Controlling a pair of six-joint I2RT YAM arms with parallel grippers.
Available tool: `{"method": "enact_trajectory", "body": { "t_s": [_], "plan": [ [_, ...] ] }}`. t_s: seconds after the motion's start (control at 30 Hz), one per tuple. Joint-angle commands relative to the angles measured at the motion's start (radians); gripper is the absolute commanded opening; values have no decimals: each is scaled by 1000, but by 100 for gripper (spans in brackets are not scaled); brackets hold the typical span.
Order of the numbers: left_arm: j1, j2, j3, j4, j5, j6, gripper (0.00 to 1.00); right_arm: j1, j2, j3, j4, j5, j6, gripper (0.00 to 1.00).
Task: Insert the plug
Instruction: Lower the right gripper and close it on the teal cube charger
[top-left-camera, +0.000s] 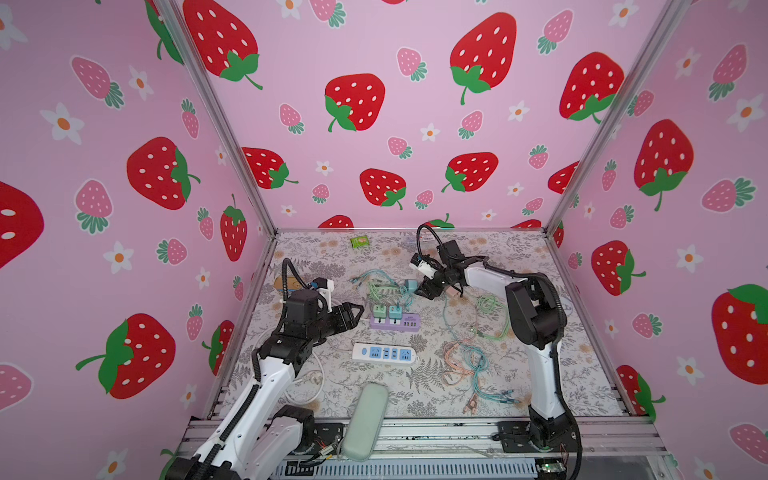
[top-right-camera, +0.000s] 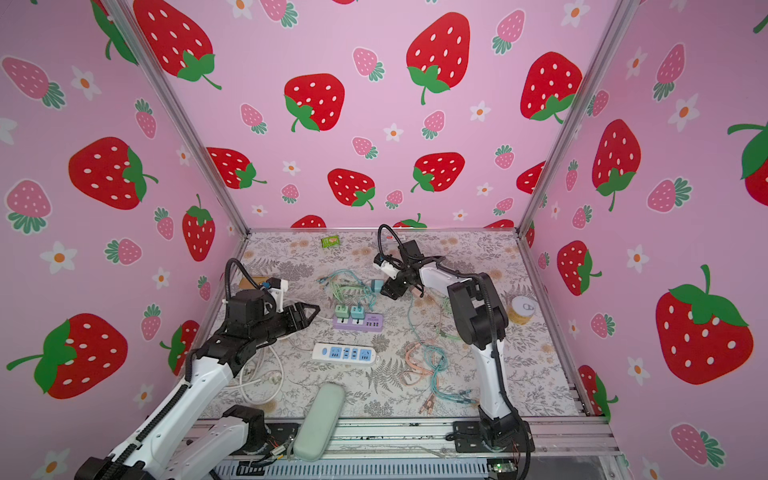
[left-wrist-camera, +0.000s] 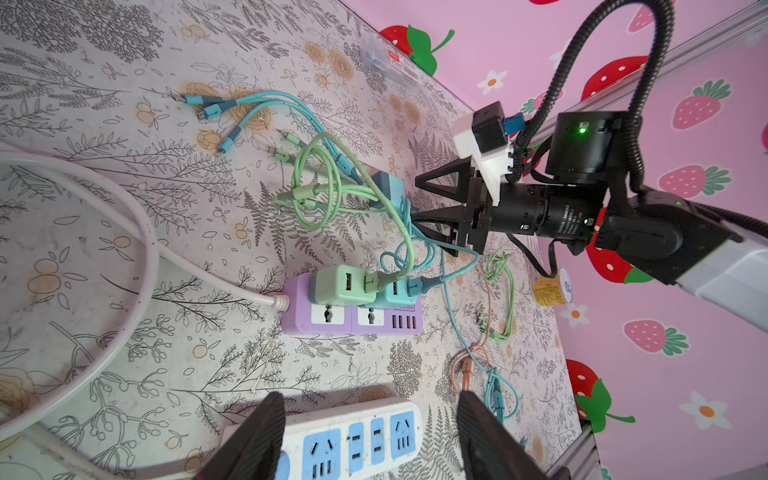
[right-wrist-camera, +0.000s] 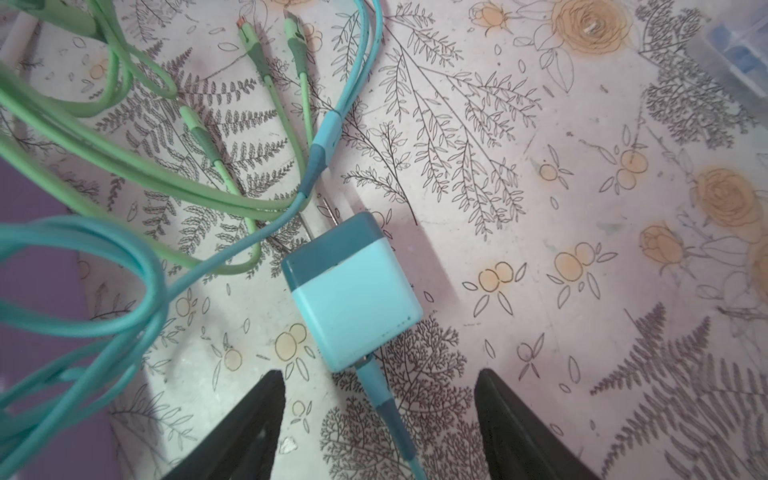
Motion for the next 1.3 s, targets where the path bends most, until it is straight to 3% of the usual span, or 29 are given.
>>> {"method": "enact_trajectory", "body": {
  "t_s": [0.0,0.97,1.27],
  "plan": [
    [5,-12,1,0,14,19,68,4,32,30,-7,-3,-11,75],
    [5,-11,4,-7,15,20,68,48,146,130,38,-12,18,69],
    [5,-9,3,-6,16,17,68,50,98,71,89,16,49,38]
  ]
}}
